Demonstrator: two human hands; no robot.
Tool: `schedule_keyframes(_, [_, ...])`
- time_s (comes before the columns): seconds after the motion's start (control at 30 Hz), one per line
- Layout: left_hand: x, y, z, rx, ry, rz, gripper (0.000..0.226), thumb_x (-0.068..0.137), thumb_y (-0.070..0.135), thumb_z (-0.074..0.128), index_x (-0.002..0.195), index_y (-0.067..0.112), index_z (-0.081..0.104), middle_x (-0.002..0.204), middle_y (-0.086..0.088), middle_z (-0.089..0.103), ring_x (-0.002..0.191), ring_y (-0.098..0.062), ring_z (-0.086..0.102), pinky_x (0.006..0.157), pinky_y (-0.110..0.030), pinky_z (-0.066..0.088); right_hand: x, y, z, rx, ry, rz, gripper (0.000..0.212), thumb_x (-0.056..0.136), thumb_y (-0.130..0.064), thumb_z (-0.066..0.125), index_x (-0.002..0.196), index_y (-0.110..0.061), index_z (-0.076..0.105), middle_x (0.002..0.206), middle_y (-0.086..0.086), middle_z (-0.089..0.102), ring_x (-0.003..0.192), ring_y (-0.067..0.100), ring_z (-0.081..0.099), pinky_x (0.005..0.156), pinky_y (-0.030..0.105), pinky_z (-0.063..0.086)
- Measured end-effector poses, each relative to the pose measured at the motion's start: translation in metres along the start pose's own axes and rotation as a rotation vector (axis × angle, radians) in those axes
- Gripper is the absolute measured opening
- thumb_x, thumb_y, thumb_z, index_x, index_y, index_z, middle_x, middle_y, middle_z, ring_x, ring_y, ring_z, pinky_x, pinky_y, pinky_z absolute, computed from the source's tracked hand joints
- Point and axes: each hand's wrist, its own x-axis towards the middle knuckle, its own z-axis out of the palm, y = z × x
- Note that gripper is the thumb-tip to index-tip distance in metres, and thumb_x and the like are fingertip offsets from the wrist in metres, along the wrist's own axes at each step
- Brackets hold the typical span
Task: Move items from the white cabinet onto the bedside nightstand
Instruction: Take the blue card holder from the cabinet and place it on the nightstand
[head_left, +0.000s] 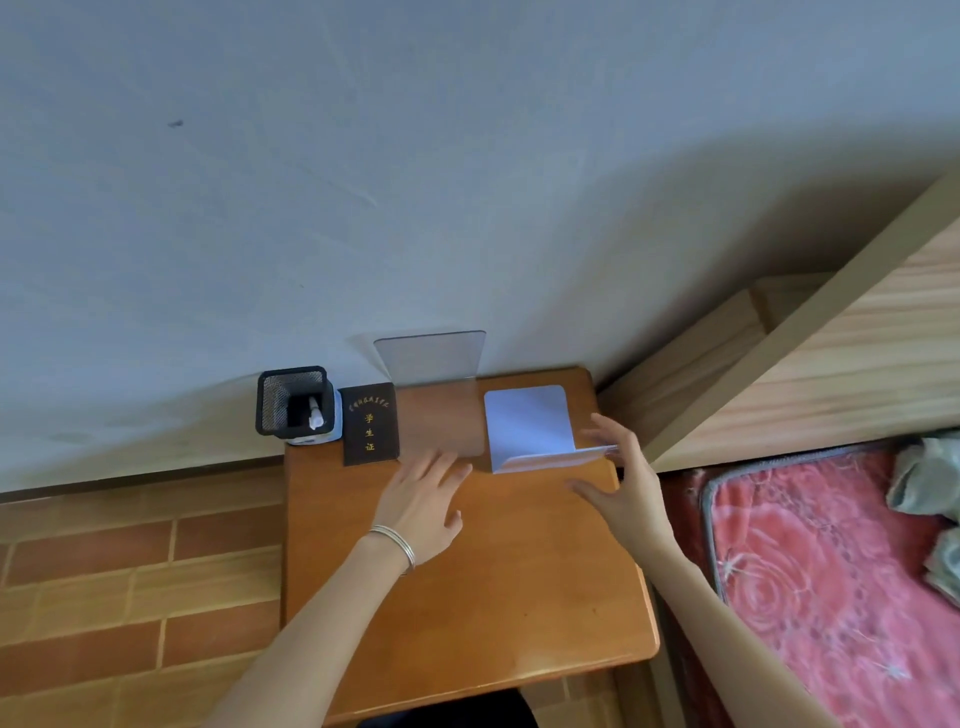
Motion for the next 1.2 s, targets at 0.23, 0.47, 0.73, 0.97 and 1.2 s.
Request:
schedule_keyframes(0.23, [0.021,-0.01,0.021,0.046,-0.155,-0.025,0.061,0.096,0.039,0.039,0.15,0.024,0.014,0.158,0.007,0.003,0.144,-0.018,0.001,0.114,-0.036,0.011,0.032,0.004,0.018,-0.219,0.202,-0.014,0.025,0.081,-0.007,0.07,0.1,-0.009,0.055,0.085,-0.003,0.061,0.076,0.024,0.058,0.063,0.035,0.046])
schedule_keyframes(0.47, [0.023,-0.016,0.031,-0.006,-0.246,-0.067,0.062,0.096,0.037,0.039,0.151,0.026,0.012,0.157,0.012,-0.01,0.144,-0.014,-0.006,0.114,-0.036,0.016,0.047,0.006,0.019,-0.359,0.298,-0.068,0.027,0.075,-0.005,0.074,0.094,-0.005,0.055,0.075,0.004,0.064,0.065,0.027,0.057,0.055,0.029,0.039])
schedule_keyframes(0.73, [0.027,-0.014,0.02,-0.008,-0.303,-0.076,0.061,0.095,0.036,0.041,0.15,0.026,0.016,0.158,0.012,-0.007,0.144,-0.013,-0.003,0.114,-0.037,0.021,0.044,0.005,0.02,-0.407,0.264,-0.106,0.028,0.075,-0.008,0.075,0.094,-0.008,0.054,0.074,0.002,0.063,0.06,0.027,0.056,0.051,0.034,0.046])
schedule_keyframes(0.97, [0.03,-0.008,-0.029,0.079,-0.341,-0.039,0.054,0.094,0.036,0.042,0.145,0.024,0.032,0.157,0.004,0.011,0.144,-0.02,0.002,0.115,-0.044,0.015,0.041,-0.019,-0.001,-0.38,0.035,-0.053,0.063,0.07,-0.008,0.077,0.127,-0.016,0.051,0.123,0.001,0.057,0.106,0.024,0.054,0.085,0.04,0.047])
schedule_keyframes(1.2, [-0.013,0.019,-0.131,0.115,-0.049,0.026,0.054,0.092,0.04,0.044,0.143,0.024,0.037,0.154,0.0,0.027,0.142,-0.02,0.018,0.115,-0.044,0.014,0.018,-0.089,-0.044,-0.516,-0.087,-0.141,0.07,0.073,-0.02,0.075,0.137,-0.017,0.045,0.137,0.002,0.046,0.124,0.022,0.044,0.101,0.035,0.033])
